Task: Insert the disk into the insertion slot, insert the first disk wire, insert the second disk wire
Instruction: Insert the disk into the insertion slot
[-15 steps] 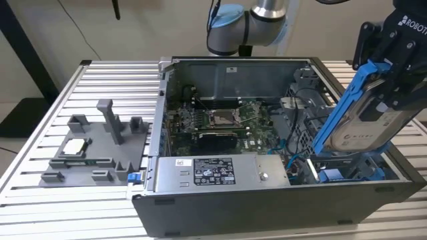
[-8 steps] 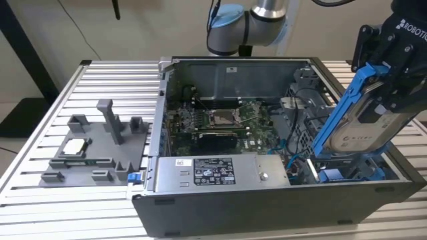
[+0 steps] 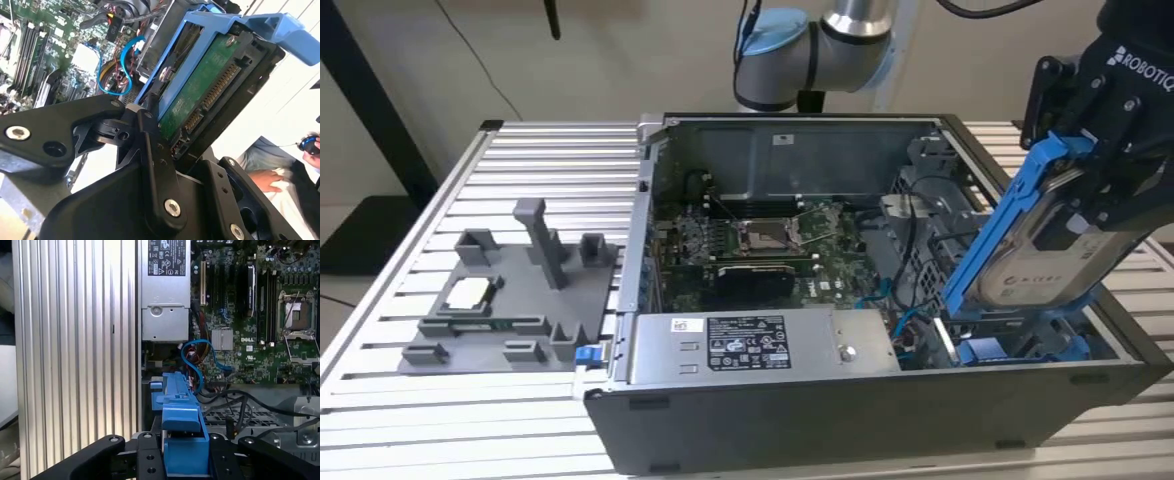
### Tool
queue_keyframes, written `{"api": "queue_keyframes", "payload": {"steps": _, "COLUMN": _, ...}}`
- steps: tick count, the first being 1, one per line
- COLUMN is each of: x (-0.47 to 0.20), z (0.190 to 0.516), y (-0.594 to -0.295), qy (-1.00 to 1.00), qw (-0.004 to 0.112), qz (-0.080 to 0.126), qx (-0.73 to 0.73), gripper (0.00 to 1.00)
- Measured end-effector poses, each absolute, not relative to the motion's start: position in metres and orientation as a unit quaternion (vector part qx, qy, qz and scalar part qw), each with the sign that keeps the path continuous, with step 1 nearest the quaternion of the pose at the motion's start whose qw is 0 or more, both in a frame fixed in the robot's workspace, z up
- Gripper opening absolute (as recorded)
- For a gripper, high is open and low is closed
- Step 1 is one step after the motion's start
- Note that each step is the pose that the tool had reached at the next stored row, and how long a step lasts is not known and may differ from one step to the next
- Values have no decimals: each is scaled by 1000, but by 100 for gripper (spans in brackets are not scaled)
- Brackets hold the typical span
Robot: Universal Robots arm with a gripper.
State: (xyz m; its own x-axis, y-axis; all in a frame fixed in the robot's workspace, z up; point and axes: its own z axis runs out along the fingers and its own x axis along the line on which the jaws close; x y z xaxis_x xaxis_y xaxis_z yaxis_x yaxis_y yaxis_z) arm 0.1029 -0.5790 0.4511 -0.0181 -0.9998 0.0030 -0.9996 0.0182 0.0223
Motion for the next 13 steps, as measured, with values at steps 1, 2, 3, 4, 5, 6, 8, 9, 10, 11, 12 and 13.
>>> {"api": "queue_keyframes", "payload": {"steps": 1, "x": 103, "z": 451, "y": -579, "qy": -713, "qw": 9, "qz": -7, "qx": 701, "gripper": 33}}
{"api": "queue_keyframes", "payload": {"steps": 2, "x": 103, "z": 450, "y": -579, "qy": -713, "qw": 9, "qz": -7, "qx": 701, "gripper": 33}}
{"api": "queue_keyframes", "payload": {"steps": 3, "x": 103, "z": 449, "y": -579, "qy": -713, "qw": 9, "qz": -7, "qx": 701, "gripper": 33}}
{"api": "queue_keyframes", "payload": {"steps": 4, "x": 103, "z": 449, "y": -579, "qy": -713, "qw": 9, "qz": -7, "qx": 701, "gripper": 33}}
{"api": "queue_keyframes", "payload": {"steps": 5, "x": 103, "z": 448, "y": -579, "qy": -713, "qw": 9, "qz": -7, "qx": 701, "gripper": 33}}
{"api": "queue_keyframes", "payload": {"steps": 6, "x": 103, "z": 447, "y": -579, "qy": -713, "qw": 9, "qz": -7, "qx": 701, "gripper": 33}}
{"api": "queue_keyframes", "payload": {"steps": 8, "x": 103, "z": 445, "y": -579, "qy": -714, "qw": 9, "qz": -7, "qx": 701, "gripper": 33}}
{"api": "queue_keyframes", "payload": {"steps": 9, "x": 103, "z": 445, "y": -579, "qy": -713, "qw": 9, "qz": -7, "qx": 701, "gripper": 33}}
{"api": "queue_keyframes", "payload": {"steps": 10, "x": 103, "z": 444, "y": -579, "qy": -713, "qw": 8, "qz": -7, "qx": 701, "gripper": 33}}
{"api": "queue_keyframes", "payload": {"steps": 11, "x": 103, "z": 443, "y": -579, "qy": -713, "qw": 8, "qz": -7, "qx": 701, "gripper": 33}}
{"api": "queue_keyframes", "payload": {"steps": 12, "x": 103, "z": 443, "y": -579, "qy": -713, "qw": 9, "qz": -6, "qx": 701, "gripper": 33}}
{"api": "queue_keyframes", "payload": {"steps": 13, "x": 103, "z": 443, "y": -579, "qy": -713, "qw": 9, "qz": -6, "qx": 701, "gripper": 33}}
